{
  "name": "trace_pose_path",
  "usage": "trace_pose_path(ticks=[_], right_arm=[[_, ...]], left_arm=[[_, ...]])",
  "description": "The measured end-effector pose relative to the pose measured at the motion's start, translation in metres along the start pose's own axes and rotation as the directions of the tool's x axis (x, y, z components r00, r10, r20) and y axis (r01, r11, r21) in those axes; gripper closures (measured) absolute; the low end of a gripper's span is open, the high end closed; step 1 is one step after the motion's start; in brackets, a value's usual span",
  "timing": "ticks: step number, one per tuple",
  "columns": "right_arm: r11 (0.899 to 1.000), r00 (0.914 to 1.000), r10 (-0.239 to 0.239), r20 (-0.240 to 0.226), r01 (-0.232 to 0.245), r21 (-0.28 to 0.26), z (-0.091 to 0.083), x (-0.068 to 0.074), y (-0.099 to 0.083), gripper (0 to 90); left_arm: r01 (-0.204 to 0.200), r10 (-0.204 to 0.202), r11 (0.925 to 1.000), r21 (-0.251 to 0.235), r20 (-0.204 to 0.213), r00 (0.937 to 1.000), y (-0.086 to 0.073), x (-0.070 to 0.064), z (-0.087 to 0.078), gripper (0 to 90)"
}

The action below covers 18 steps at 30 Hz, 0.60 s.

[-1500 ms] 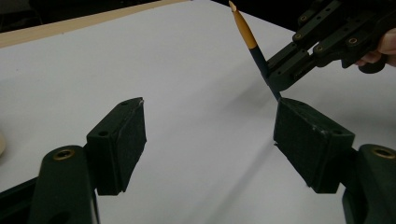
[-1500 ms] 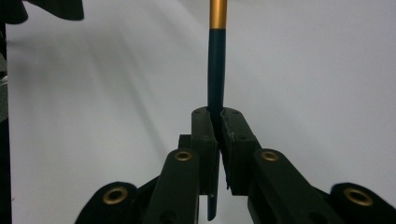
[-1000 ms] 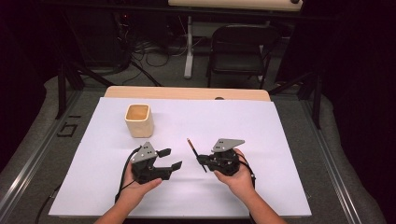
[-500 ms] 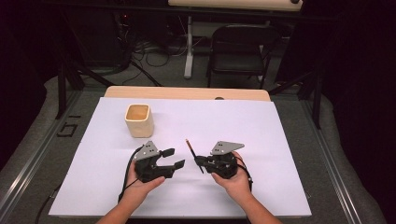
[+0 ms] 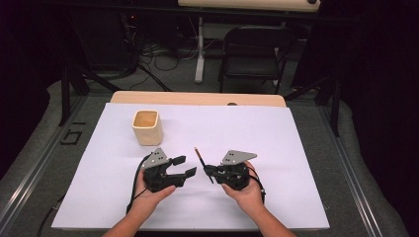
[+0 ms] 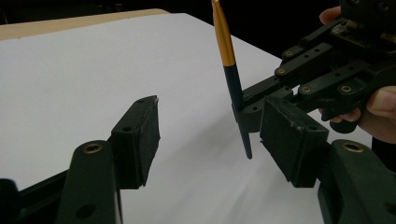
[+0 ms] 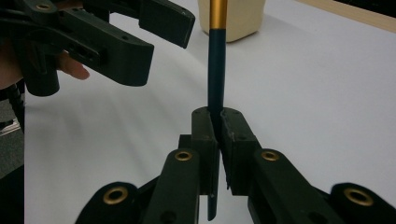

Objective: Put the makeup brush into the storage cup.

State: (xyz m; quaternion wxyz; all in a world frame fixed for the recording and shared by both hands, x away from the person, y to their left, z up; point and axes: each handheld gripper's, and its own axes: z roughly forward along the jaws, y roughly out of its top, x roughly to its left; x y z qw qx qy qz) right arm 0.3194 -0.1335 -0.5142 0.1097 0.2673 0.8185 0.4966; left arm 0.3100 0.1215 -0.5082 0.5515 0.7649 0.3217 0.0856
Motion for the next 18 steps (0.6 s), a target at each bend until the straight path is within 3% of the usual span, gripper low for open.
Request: trace_pose_path(ticks=[7, 18], right_arm=[[1.0, 1.0, -0.008, -0.002, 0.008, -0.008, 0.0006, 0.0036, 0.0019, 84.5], [0.999, 0.9994, -0.035, -0.003, 0.035, -0.003, 0.0026, 0.0095, 0.0032, 84.5]], left_arm=[[0.005, -0.005, 0.9999, -0.009, 0.013, 0.9999, 0.002, -0.0007, 0.0009, 39.0], [0.024, -0.023, 0.9993, -0.028, 0.033, 0.9992, 0.0031, -0.0019, 0.0011, 48.2]])
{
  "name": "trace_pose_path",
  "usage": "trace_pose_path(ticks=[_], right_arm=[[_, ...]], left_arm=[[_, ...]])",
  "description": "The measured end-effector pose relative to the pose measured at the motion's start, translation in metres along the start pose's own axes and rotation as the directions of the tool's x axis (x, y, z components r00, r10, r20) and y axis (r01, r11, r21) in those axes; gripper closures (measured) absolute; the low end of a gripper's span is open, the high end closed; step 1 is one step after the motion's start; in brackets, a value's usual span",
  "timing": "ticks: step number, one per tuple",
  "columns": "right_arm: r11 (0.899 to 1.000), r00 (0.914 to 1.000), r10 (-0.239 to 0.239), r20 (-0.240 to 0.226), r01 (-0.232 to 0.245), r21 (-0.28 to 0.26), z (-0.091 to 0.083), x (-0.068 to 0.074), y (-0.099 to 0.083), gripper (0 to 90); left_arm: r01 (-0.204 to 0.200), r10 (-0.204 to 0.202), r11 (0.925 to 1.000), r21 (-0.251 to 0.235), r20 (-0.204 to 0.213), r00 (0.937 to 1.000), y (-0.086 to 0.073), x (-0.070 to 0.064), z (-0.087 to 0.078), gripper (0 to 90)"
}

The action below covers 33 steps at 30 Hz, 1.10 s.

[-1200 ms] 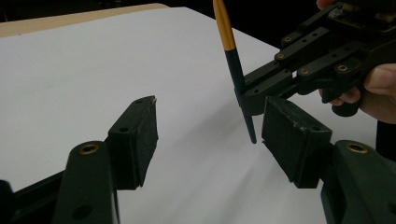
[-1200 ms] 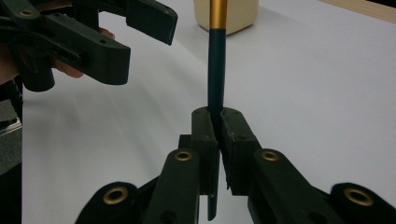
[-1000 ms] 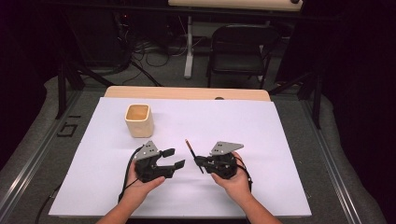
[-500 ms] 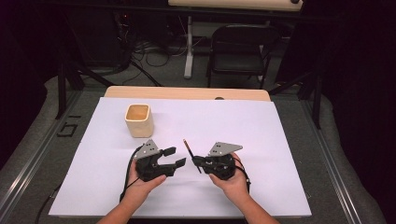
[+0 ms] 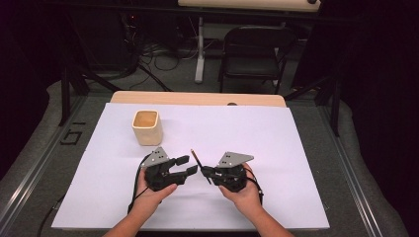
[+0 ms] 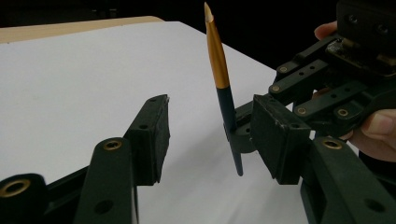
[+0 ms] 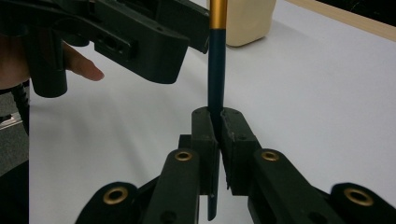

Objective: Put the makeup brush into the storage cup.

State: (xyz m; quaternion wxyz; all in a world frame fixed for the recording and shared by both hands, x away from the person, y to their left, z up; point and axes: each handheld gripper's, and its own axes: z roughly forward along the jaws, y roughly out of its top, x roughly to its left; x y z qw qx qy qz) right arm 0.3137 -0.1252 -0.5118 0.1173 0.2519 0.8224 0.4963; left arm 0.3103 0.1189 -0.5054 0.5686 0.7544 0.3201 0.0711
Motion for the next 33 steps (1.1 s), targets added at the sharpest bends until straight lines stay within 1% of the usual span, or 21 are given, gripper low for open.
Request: trace_pose_path(ticks=[4, 5, 6, 7, 10, 17, 23, 31, 33], right_arm=[[1.0, 1.0, -0.002, -0.005, 0.002, -0.006, 0.0006, 0.0018, 0.001, 84.5], [1.0, 1.0, -0.002, -0.005, 0.002, -0.006, 0.0006, 0.0018, 0.001, 84.5], [1.0, 1.0, 0.0, -0.007, -0.001, -0.009, 0.0007, 0.002, 0.0012, 84.5], [1.0, 1.0, 0.002, -0.007, -0.002, -0.011, 0.0007, 0.0022, 0.0014, 84.5], [1.0, 0.9999, 0.009, -0.012, -0.009, -0.018, 0.0009, 0.003, 0.0019, 84.5], [1.0, 0.9998, 0.014, -0.01, -0.015, -0.028, 0.0017, 0.0048, 0.002, 84.5], [0.999, 0.9999, 0.012, -0.007, -0.012, -0.03, 0.0026, 0.0067, 0.0018, 84.5], [1.0, 0.9999, -0.015, 0.001, 0.015, -0.021, 0.0039, 0.0092, 0.0018, 84.5], [1.0, 0.9998, -0.018, 0.0, 0.018, -0.019, 0.0042, 0.0095, 0.0016, 84.5]], left_arm=[[0.002, -0.002, 1.0, -0.006, 0.001, 1.0, 0.0017, -0.0013, -0.0003, 50.5], [0.007, -0.007, 0.9999, -0.01, -0.006, 1.0, 0.0021, -0.0019, -0.0003, 50.5], [0.014, -0.014, 0.9998, -0.015, 0.005, 0.9999, 0.0026, -0.0016, -0.0003, 51.1], [0.02, -0.02, 0.9997, -0.016, -0.004, 0.9998, 0.0032, -0.0022, -0.0004, 51.7], [0.029, -0.029, 0.9992, -0.026, -0.009, 0.9995, 0.0044, -0.0024, -0.0004, 53.7], [0.046, -0.047, 0.9983, -0.035, -0.003, 0.9989, 0.0057, -0.0027, -0.0005, 56.1], [0.047, -0.047, 0.9981, -0.039, -0.001, 0.9989, 0.0067, -0.0039, -0.0009, 57.9], [0.057, -0.057, 0.9976, -0.041, 0.004, 0.9984, 0.0062, -0.0044, -0.0011, 61.8], [0.061, -0.06, 0.9974, -0.039, 0.015, 0.9981, 0.0061, -0.0039, -0.0013, 62.3]])
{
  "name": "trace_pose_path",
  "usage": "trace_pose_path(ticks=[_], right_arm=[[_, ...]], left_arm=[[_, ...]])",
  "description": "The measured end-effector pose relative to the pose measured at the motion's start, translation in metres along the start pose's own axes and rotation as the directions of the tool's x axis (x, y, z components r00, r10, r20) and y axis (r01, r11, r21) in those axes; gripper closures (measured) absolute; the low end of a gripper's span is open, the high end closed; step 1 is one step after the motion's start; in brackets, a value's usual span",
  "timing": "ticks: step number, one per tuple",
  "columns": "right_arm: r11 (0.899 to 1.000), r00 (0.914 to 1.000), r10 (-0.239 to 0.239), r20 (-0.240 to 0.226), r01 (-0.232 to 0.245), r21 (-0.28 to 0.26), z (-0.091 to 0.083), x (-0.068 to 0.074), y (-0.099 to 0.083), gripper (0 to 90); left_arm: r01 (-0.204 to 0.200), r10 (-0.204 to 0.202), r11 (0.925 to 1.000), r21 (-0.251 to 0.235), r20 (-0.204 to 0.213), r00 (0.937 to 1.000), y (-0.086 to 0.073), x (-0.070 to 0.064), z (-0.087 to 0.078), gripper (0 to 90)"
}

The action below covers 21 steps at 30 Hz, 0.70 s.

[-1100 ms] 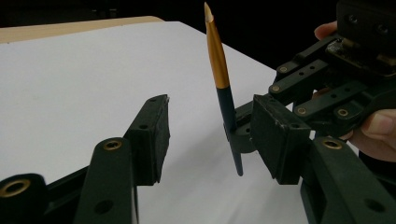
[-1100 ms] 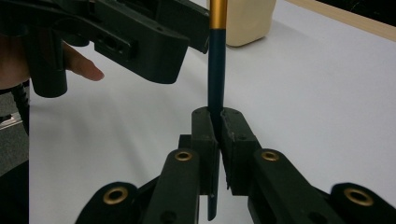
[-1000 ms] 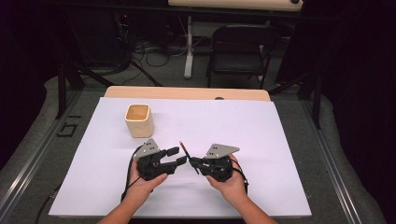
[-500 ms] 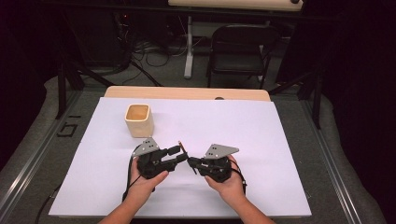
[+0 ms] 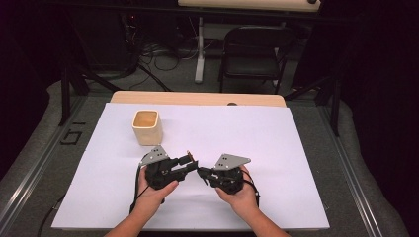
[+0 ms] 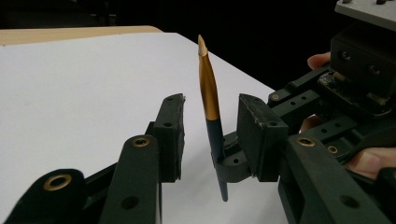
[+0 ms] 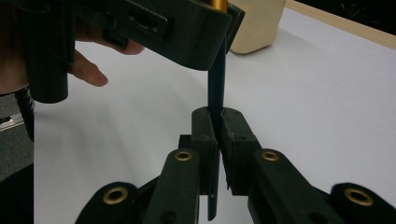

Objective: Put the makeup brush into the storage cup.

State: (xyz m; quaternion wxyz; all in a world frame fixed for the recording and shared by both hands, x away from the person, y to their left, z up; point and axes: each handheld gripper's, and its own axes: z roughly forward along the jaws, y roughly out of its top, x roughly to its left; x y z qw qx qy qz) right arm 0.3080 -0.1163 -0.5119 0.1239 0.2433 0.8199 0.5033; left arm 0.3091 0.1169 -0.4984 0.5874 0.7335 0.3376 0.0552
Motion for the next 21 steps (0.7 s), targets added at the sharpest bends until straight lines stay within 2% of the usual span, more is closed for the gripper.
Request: trace_pose_path(ticks=[13, 17, 21], right_arm=[[1.0, 0.9998, -0.021, 0.004, 0.021, 0.005, 0.001, 0.003, 0.0003, 84.5], [1.0, 0.9996, -0.029, 0.006, 0.029, 0.005, 0.001, 0.0036, 0.0001, 84.5], [1.0, 0.9995, -0.03, 0.006, 0.03, 0.0, 0.0006, 0.0041, 0.0004, 84.5]], left_arm=[[0.03, -0.03, 0.9995, -0.01, 0.02, 0.9994, 0.0002, 0.0009, -0.0025, 71.6], [0.05, -0.05, 0.9985, -0.021, 0.013, 0.9987, -0.0002, 0.0015, -0.003, 73.6], [0.078, -0.077, 0.9965, -0.028, 0.027, 0.9966, -0.0005, 0.0029, -0.004, 75.9]])
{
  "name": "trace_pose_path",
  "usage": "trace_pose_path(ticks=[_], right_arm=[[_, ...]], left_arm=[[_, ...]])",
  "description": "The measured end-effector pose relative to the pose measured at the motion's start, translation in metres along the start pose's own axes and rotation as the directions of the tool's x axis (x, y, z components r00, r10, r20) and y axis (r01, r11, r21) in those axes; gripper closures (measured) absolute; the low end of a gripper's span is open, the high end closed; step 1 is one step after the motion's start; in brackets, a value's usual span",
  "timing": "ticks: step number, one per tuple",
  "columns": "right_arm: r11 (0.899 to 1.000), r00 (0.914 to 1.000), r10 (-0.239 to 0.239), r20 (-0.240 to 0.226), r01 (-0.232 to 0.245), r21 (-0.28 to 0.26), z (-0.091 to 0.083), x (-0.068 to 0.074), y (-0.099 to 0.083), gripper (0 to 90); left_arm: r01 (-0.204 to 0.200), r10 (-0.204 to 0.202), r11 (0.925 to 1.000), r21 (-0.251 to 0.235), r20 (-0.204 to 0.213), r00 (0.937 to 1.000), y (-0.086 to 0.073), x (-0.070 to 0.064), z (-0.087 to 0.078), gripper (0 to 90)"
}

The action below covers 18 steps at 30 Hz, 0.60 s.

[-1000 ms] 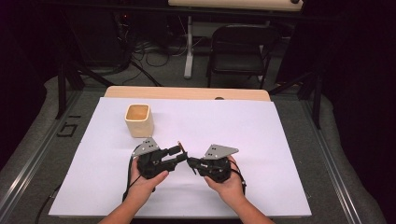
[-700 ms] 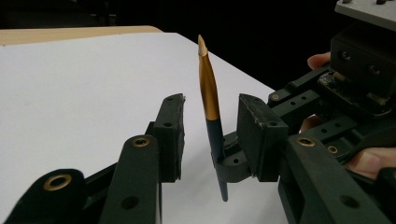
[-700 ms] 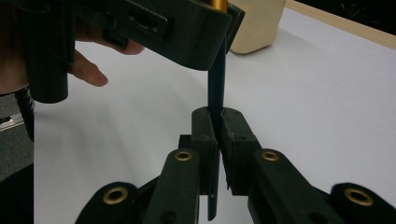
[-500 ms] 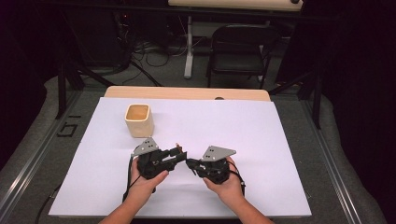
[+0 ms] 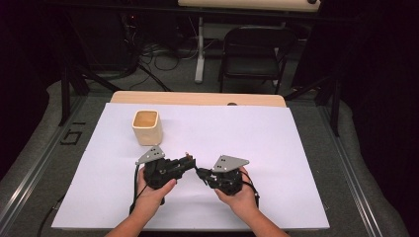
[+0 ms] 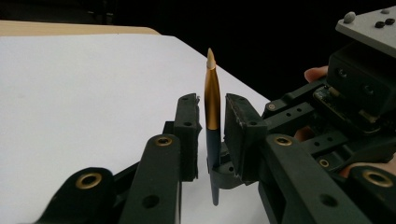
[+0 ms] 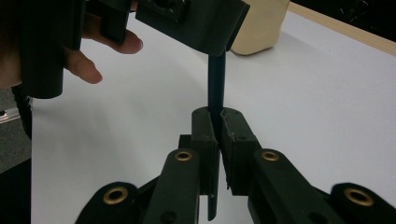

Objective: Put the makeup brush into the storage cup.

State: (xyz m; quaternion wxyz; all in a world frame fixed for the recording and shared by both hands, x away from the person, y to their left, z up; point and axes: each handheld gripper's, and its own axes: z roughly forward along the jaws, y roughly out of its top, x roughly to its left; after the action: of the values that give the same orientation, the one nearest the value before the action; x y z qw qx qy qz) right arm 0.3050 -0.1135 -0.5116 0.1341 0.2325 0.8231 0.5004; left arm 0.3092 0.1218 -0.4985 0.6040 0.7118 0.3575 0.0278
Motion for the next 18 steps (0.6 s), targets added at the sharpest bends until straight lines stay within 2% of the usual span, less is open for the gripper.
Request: trace_pose_path(ticks=[6, 18], right_arm=[[1.0, 1.0, -0.005, 0.003, 0.005, 0.001, 0.0002, 0.0007, -0.0001, 84.5], [1.0, 1.0, 0.005, -0.002, -0.005, -0.003, 0.0005, 0.001, -0.0002, 84.5]], left_arm=[[0.031, -0.031, 0.9995, -0.005, 0.019, 0.9993, 0.0, 0.0015, -0.0007, 78.4], [0.038, -0.038, 0.9992, -0.013, 0.012, 0.9992, -0.0004, 0.0011, -0.0019, 82.2]])
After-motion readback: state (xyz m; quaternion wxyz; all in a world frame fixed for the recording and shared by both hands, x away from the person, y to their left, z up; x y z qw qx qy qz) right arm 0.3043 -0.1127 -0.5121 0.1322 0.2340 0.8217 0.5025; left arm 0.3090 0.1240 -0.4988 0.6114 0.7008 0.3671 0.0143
